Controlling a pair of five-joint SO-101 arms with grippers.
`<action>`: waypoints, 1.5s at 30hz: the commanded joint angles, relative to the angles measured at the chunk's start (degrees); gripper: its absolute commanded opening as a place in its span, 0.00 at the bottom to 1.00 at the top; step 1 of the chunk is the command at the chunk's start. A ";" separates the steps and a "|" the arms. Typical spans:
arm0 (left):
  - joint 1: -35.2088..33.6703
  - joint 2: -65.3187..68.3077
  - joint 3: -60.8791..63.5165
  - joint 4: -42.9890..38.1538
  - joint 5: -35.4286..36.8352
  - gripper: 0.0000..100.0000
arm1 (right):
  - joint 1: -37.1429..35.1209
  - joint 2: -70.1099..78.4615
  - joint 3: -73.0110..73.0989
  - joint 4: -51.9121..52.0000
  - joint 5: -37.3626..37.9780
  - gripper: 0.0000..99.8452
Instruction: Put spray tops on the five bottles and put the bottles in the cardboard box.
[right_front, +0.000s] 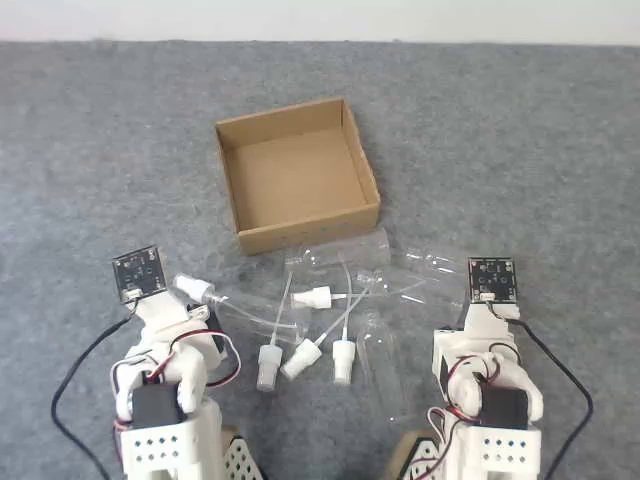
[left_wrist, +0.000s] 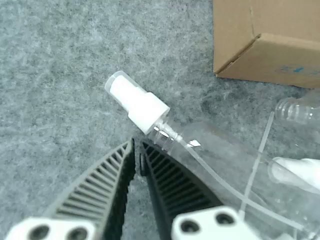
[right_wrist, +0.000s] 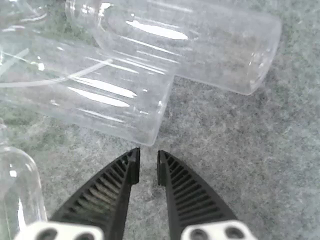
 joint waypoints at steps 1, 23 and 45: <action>0.00 -0.79 -0.75 0.26 -0.35 0.01 | 0.84 -0.75 1.23 0.31 -0.26 0.02; 0.00 -0.79 -0.75 0.26 -0.35 0.01 | 0.84 -0.75 1.23 0.31 -0.26 0.02; 0.00 -0.79 -0.75 0.26 -0.35 0.01 | -0.57 -0.75 1.23 0.31 -0.26 0.02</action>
